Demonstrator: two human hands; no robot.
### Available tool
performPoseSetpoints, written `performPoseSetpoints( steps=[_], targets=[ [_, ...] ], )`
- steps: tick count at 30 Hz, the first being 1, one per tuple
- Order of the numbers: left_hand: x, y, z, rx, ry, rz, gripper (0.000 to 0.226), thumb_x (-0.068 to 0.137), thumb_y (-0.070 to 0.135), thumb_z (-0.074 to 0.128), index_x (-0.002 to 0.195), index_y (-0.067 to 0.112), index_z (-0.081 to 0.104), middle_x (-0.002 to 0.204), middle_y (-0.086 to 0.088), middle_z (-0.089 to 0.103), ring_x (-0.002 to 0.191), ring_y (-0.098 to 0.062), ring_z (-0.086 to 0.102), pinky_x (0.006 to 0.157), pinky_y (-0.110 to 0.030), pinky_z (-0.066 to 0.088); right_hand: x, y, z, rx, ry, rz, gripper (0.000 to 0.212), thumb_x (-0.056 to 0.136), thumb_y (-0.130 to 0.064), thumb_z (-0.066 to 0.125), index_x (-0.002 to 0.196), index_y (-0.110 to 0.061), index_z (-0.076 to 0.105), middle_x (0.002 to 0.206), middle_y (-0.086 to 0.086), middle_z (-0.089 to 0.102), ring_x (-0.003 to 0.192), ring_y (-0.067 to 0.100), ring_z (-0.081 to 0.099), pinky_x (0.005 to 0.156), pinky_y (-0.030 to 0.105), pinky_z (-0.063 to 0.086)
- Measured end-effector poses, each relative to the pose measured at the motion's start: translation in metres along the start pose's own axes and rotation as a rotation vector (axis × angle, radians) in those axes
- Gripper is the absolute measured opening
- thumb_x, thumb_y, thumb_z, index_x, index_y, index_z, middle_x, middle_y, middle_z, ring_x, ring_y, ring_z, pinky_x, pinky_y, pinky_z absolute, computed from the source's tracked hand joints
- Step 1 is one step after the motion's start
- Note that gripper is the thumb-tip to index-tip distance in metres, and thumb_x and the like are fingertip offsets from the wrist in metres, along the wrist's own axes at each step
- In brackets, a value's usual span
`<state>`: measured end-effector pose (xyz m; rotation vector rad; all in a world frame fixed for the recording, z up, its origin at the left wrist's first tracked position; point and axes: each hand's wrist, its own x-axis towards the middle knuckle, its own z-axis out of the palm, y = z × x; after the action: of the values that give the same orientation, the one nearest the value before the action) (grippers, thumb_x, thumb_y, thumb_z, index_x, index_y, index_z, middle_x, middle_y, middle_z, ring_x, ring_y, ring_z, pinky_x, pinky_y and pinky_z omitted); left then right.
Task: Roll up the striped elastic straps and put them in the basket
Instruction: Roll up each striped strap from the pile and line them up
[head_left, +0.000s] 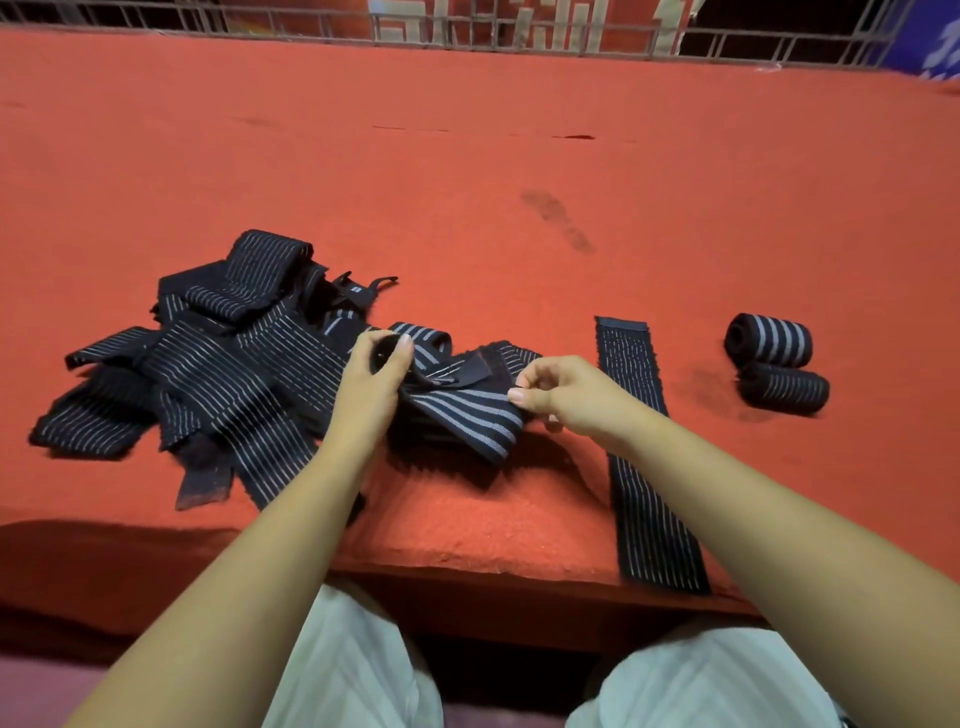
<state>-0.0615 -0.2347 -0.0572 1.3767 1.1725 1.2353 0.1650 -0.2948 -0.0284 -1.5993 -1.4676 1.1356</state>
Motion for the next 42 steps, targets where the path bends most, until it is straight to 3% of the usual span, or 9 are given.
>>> performPoseSetpoints(
  steps=[7, 14, 19, 23, 26, 29, 33, 37, 42],
  targets=[
    [-0.004, -0.016, 0.005, 1.006, -0.202, 0.467, 0.029, 0.074, 0.008, 0.075, 0.101, 0.017, 0.074, 0.150, -0.008, 0.044, 0.141, -0.031, 0.037, 0.111, -0.048, 0.031, -0.009, 0.018, 0.017, -0.179, 0.059, 0.026, 0.014, 0.092, -0.022, 0.070, 0.093, -0.009, 0.065, 0.070, -0.004, 0.055, 0.057, 0.008, 0.045, 0.050, 0.014, 0.034],
    [-0.006, -0.017, 0.020, 1.171, -0.289, 0.407, 0.049, 0.081, 0.069, 0.060, 0.108, 0.028, 0.063, 0.107, 0.011, 0.063, 0.105, -0.013, 0.057, 0.095, -0.039, 0.037, -0.008, 0.031, 0.019, -0.108, 0.070, 0.002, 0.013, 0.085, -0.016, 0.078, 0.085, -0.012, 0.066, 0.068, -0.002, 0.060, 0.053, 0.005, 0.050, 0.054, 0.017, 0.042],
    [-0.010, -0.029, 0.028, 1.328, -0.226, 0.646, 0.036, 0.093, 0.047, 0.045, 0.094, 0.024, 0.072, 0.089, 0.004, 0.066, 0.084, -0.026, 0.062, 0.076, -0.040, 0.041, -0.008, 0.042, 0.021, -0.098, 0.098, 0.016, 0.015, 0.085, -0.018, 0.078, 0.080, -0.014, 0.065, 0.063, -0.007, 0.053, 0.050, -0.001, 0.043, 0.054, 0.015, 0.037],
    [-0.010, -0.020, 0.028, 0.951, -0.086, 0.461, 0.026, 0.091, 0.031, 0.046, 0.083, 0.015, 0.065, 0.080, -0.001, 0.066, 0.077, -0.027, 0.062, 0.072, -0.039, 0.045, -0.008, 0.042, 0.021, -0.175, 0.104, 0.028, 0.019, 0.086, -0.020, 0.077, 0.087, -0.004, 0.068, 0.066, -0.004, 0.054, 0.057, 0.007, 0.045, 0.058, 0.024, 0.037],
    [0.000, -0.001, 0.016, 0.486, 0.196, 0.069, 0.017, 0.094, 0.017, 0.051, 0.080, 0.009, 0.057, 0.076, -0.002, 0.058, 0.071, -0.018, 0.050, 0.066, -0.033, 0.033, -0.006, 0.042, 0.019, -0.234, 0.103, 0.039, 0.022, 0.086, -0.021, 0.078, 0.087, -0.001, 0.070, 0.065, -0.004, 0.056, 0.056, 0.007, 0.046, 0.056, 0.024, 0.037],
    [0.010, 0.017, -0.004, 0.369, 0.329, -0.027, 0.022, 0.095, 0.015, 0.045, 0.073, 0.014, 0.043, 0.070, 0.003, 0.044, 0.062, -0.011, 0.039, 0.058, -0.034, 0.021, -0.004, 0.043, 0.018, -0.243, 0.104, 0.066, 0.022, 0.083, -0.020, 0.080, 0.085, 0.000, 0.070, 0.065, -0.001, 0.058, 0.057, 0.010, 0.047, 0.059, 0.027, 0.040],
    [0.016, 0.036, -0.017, 0.151, 0.203, -0.007, 0.024, 0.098, 0.022, 0.046, 0.074, 0.021, 0.041, 0.065, 0.002, 0.042, 0.056, -0.014, 0.039, 0.047, -0.030, 0.029, -0.003, 0.033, 0.015, -0.155, 0.194, 0.037, 0.025, 0.077, -0.020, 0.085, 0.092, -0.008, 0.069, 0.086, 0.002, 0.069, 0.070, 0.013, 0.062, 0.069, 0.037, 0.058],
    [0.006, 0.062, -0.004, -0.133, -0.044, -0.022, 0.035, 0.102, 0.020, 0.051, 0.067, 0.026, 0.046, 0.064, 0.007, 0.054, 0.058, -0.012, 0.052, 0.046, -0.024, 0.038, -0.011, -0.017, 0.011, -0.147, 0.254, -0.185, 0.042, 0.080, -0.029, 0.083, 0.117, -0.016, 0.068, 0.110, -0.005, 0.069, 0.071, -0.002, 0.061, 0.065, 0.008, 0.044],
    [-0.008, 0.083, 0.018, -0.260, -0.225, 0.017, 0.029, 0.104, 0.014, 0.051, 0.075, 0.017, 0.049, 0.070, 0.000, 0.065, 0.061, -0.010, 0.063, 0.053, -0.020, 0.049, -0.016, -0.057, 0.014, 0.253, 0.099, -0.200, 0.023, 0.091, -0.018, 0.072, 0.113, -0.012, 0.069, 0.094, 0.002, 0.070, 0.062, 0.015, 0.059, 0.054, 0.027, 0.047]
  ],
)
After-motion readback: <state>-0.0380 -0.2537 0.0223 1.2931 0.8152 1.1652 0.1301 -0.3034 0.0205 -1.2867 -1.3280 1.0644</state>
